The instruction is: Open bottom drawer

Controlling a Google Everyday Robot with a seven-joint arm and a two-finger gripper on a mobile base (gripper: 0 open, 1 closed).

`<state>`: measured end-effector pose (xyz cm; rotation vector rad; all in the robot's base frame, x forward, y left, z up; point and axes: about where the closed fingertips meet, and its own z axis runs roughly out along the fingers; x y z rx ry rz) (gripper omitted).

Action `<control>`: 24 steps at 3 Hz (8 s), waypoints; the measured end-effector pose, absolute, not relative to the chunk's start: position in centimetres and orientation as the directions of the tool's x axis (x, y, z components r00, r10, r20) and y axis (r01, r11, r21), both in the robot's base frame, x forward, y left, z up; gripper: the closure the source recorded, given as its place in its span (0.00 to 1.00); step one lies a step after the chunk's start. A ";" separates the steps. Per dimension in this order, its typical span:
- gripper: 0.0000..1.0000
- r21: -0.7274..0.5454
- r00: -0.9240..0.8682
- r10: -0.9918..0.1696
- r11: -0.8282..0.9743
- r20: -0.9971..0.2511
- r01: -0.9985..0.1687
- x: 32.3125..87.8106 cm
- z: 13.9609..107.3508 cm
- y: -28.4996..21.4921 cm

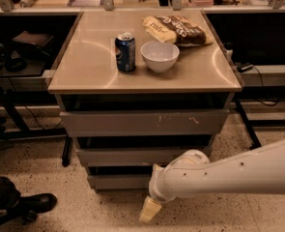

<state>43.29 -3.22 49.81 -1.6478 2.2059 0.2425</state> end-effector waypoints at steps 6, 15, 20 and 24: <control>0.00 -0.096 -0.416 -0.803 0.497 -0.427 -0.862 51.3 37.7 -10.2; 0.00 -0.123 -0.293 -0.659 0.508 -0.693 -0.853 56.8 27.5 -8.4; 0.00 -0.181 -0.218 -0.614 0.519 -0.758 -0.835 61.3 19.9 -6.9; 0.89 -0.181 -0.218 -0.614 0.519 -0.758 -0.835 61.3 19.9 -6.9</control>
Offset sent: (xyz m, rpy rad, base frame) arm -0.0025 0.0093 -0.0250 0.0292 0.0432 -0.0374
